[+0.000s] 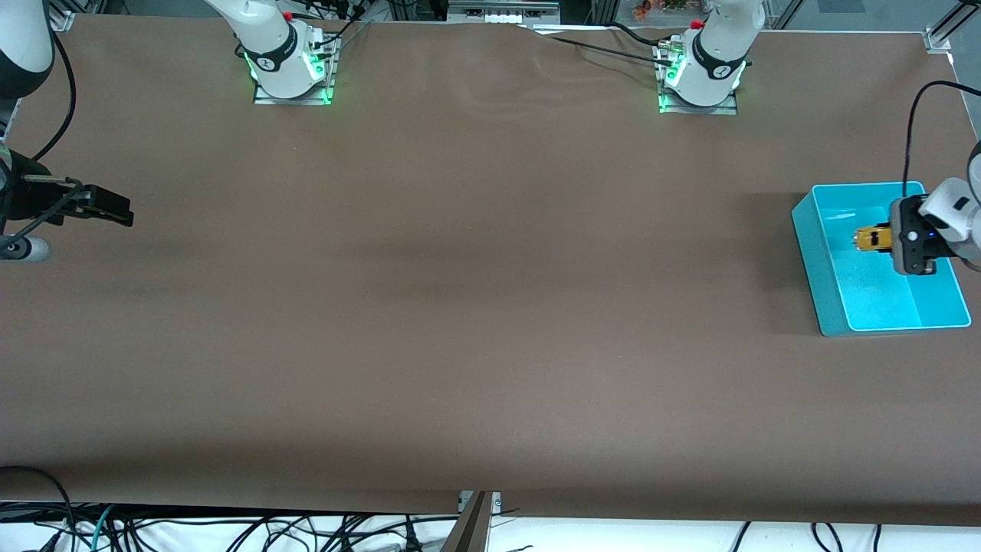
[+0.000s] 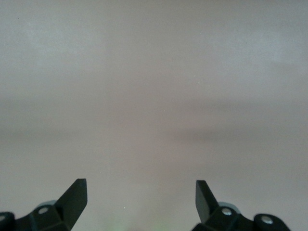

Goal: Wind and store yellow beetle car
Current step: 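Lower the car into the turquoise bin and open the left gripper, then raise the open left gripper up out of the bin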

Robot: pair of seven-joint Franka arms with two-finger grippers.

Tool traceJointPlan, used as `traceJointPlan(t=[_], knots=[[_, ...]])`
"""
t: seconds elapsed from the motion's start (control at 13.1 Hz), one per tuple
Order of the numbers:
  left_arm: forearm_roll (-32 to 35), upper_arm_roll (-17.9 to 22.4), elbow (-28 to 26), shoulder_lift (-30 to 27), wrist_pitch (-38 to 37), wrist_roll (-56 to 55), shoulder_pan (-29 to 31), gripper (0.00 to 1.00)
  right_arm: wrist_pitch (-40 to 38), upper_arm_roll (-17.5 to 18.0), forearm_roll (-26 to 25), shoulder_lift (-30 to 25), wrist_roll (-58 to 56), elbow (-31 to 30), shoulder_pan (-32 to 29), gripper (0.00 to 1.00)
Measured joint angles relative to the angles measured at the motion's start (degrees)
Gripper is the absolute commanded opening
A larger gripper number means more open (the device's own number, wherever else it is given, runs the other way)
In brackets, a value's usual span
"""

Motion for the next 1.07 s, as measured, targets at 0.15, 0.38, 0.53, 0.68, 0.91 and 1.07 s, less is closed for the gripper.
traceJointPlan(t=[0.15, 0.38, 0.53, 0.68, 0.91, 1.07], knots=[[0.2, 0.0, -2.6, 2.6, 7.0, 2.8, 3.5, 0.22, 0.0, 0.1, 0.0, 0.0, 0.1, 0.0, 0.1, 1.00], [2.5, 0.0, -4.7, 7.0, 14.7, 3.3, 4.4, 0.38, 0.0, 0.2, 0.0, 0.0, 0.6, 0.0, 0.1, 1.00], [2.7, 0.0, -4.9, 9.8, 17.6, 3.3, 4.9, 0.89, -0.1, 0.2, 0.0, 0.1, 0.6, -0.1, 0.1, 1.00], [2.7, -0.1, -4.9, 11.0, 18.9, 3.3, 5.1, 1.00, -0.6, 0.2, 0.0, 0.2, 0.8, -0.1, 0.1, 1.00], [2.7, -0.6, -3.9, 9.8, 15.6, 3.3, 5.1, 1.00, -0.7, 0.1, 0.0, 0.2, 0.9, -0.1, 0.1, 1.00], [2.5, -2.6, -1.4, 6.1, 7.4, 2.6, 5.1, 1.00, -0.7, 0.1, 0.0, 0.3, 0.9, -0.1, 0.1, 1.00]])
